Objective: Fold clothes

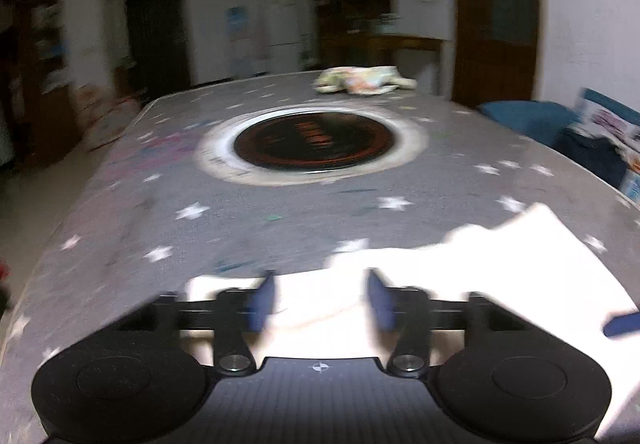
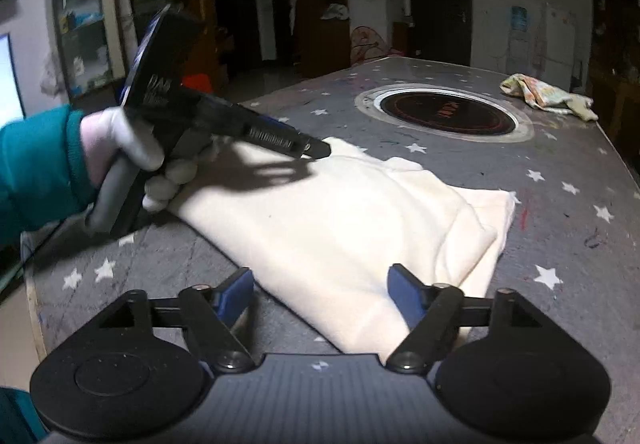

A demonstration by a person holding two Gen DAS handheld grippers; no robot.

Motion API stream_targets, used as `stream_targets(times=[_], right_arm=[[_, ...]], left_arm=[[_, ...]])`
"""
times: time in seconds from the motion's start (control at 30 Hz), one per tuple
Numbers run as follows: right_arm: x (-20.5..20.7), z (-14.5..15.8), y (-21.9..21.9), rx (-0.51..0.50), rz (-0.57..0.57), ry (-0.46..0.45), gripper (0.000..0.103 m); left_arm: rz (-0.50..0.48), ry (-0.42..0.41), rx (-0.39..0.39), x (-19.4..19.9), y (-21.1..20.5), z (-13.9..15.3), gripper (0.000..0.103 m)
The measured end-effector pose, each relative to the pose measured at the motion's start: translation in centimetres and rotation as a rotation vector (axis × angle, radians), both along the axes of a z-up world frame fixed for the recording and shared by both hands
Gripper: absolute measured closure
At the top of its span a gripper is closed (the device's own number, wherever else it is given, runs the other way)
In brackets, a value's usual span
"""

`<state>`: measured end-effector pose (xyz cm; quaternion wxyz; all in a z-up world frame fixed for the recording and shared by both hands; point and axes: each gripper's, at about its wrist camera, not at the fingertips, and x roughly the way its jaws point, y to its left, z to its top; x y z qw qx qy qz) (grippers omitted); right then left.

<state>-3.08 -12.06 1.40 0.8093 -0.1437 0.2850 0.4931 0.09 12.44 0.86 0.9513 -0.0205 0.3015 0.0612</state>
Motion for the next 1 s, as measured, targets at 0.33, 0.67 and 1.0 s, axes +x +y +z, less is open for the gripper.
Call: stream_targets(times=[0.33,0.67,1.0], right_arm=[[-0.6,-0.4,1.1,-0.038,0.074,-0.003,0.000],[-0.9,-0.5,1.5,-0.063,0.075,-0.027,0.000],[-1.0,-0.5,1.4,-0.064,0.076,-0.029,0.000]], left_arm=[[0.010,-0.009,-0.025,-0.2,0.3,0.2,0.044],[-0.082,-0.128,-0.076,-4.8,-1.9,3.7,0.043],[-0.176,-0.073,-0.042,-9.2,-4.8,1.6,0.081]])
